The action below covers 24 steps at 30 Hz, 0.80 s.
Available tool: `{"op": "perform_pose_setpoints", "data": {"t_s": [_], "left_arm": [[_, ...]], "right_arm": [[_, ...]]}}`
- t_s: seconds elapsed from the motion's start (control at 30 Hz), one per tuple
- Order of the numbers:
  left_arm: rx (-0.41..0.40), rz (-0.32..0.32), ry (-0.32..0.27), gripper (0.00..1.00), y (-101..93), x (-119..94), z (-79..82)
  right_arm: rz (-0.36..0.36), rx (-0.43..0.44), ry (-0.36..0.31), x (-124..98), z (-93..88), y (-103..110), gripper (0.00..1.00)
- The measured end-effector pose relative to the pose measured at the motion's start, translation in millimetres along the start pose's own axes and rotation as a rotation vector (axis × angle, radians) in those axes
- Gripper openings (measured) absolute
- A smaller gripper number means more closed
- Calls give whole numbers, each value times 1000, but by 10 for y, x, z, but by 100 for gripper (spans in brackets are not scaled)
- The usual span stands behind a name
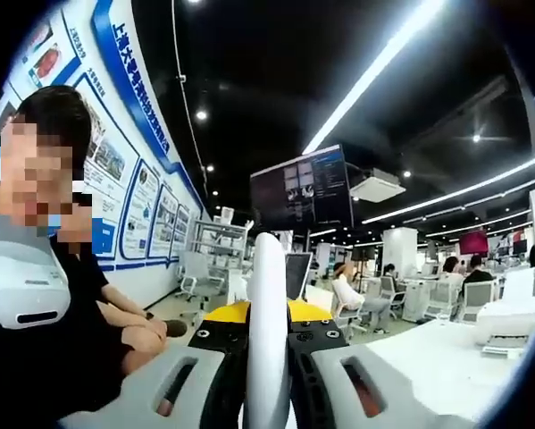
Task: Organize the stack of printing papers by aligning and flattening the scattered papers on the table
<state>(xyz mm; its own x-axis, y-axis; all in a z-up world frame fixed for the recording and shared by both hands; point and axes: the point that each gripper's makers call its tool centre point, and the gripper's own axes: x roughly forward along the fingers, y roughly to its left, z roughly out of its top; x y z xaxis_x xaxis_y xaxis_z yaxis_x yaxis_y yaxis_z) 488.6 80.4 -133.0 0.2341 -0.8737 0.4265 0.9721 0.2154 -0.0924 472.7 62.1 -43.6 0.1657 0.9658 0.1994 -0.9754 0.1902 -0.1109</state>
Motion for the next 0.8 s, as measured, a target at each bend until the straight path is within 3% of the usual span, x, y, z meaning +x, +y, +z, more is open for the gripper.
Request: {"op": "perform_pose_setpoints", "data": {"t_s": [0.17, 0.47, 0.67, 0.8], "left_arm": [[-15, -34, 14, 6, -25, -10, -7], [-33, -33, 57, 5, -51, -17, -32], [-7, 2, 88, 5, -25, -21, -75], [-31, 13, 107, 5, 13, -46, -141]], "right_arm": [[-2, 14, 7, 11, -57, -36, 9], [-26, -3, 6, -9, -80, -114, 17], [-78, -90, 19, -62, -47, -189, 25], [-124, -128, 25, -119, -33, -274, 29]]}}
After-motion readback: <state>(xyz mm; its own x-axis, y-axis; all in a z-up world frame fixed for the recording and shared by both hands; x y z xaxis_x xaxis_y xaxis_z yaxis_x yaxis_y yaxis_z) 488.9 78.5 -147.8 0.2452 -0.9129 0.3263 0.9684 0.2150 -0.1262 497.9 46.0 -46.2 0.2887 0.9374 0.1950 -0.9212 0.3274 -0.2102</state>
